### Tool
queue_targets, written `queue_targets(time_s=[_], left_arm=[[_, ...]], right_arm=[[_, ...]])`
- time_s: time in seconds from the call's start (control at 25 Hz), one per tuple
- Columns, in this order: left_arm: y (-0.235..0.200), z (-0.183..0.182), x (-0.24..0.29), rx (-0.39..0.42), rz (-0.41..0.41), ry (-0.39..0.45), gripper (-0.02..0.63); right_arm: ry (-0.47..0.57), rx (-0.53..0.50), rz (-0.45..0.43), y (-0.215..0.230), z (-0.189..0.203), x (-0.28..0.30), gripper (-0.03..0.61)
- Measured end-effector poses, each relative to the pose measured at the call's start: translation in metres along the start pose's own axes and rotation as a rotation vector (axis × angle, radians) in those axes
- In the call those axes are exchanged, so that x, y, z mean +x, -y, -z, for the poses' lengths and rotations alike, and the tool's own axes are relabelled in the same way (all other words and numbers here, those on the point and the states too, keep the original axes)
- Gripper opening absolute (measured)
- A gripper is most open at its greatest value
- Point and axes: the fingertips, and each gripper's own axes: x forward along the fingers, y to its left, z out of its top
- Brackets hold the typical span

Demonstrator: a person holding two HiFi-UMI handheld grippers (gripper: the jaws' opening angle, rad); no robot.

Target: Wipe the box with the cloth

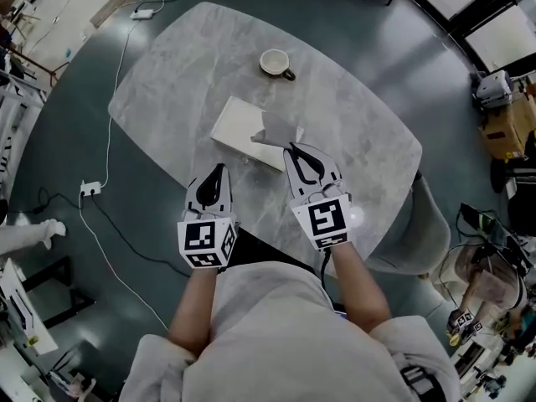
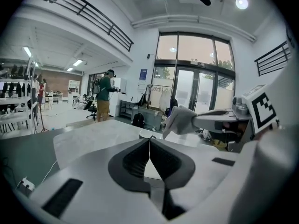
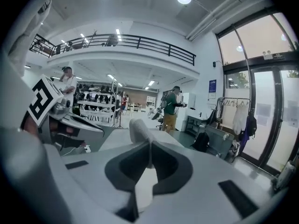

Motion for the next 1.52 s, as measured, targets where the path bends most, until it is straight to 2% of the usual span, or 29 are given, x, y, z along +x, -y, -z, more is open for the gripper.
queue_targets(time_s=[0.2, 0.36, 0.6, 0.8, 0.88, 0.96, 1.08, 1.2, 1.28, 1.44, 1.52], left_arm=[[-0.035, 0.009, 0.036, -0.013, 0.008, -0.048, 0.026], [-0.052, 0.022, 0.063, -0.033, 0.029, -0.093, 0.026], [-0.084, 0.039, 0.091, -0.081, 0.032, -0.149, 0.026], [-0.106, 0.050, 0.107, -0.078, 0.068, -0.203, 0.026], [-0.113, 0.053, 0.113, -0.078, 0.076, -0.218, 0.026], [-0.117, 0.057, 0.118, -0.084, 0.081, -0.240, 0.026], [-0.119, 0.062, 0.124, -0.093, 0.097, -0.267, 0.026], [-0.121, 0.066, 0.128, -0.089, 0.114, -0.278, 0.026], [-0.123, 0.069, 0.128, -0.101, 0.119, -0.285, 0.026], [-0.131, 0.073, 0.136, -0.160, 0.118, -0.299, 0.026], [-0.134, 0.074, 0.140, -0.170, 0.113, -0.301, 0.026]], right_arm=[[-0.078, -0.038, -0.012, 0.004, 0.007, 0.056, 0.035], [-0.159, -0.121, -0.017, 0.011, 0.018, 0.103, 0.035], [-0.304, -0.221, -0.079, 0.001, 0.047, 0.177, 0.035], [-0.357, -0.284, -0.031, 0.003, 0.061, 0.217, 0.035], [-0.389, -0.305, -0.072, -0.005, 0.070, 0.229, 0.035], [-0.437, -0.305, -0.149, -0.017, 0.083, 0.237, 0.035], [-0.509, -0.267, -0.242, -0.029, 0.099, 0.246, 0.035], [-0.580, -0.136, -0.306, -0.033, 0.110, 0.257, 0.035], [-0.608, -0.039, -0.332, -0.034, 0.115, 0.264, 0.035], [-0.677, 0.038, -0.354, -0.034, 0.128, 0.280, 0.035], [-0.699, 0.116, -0.363, -0.035, 0.133, 0.287, 0.035]])
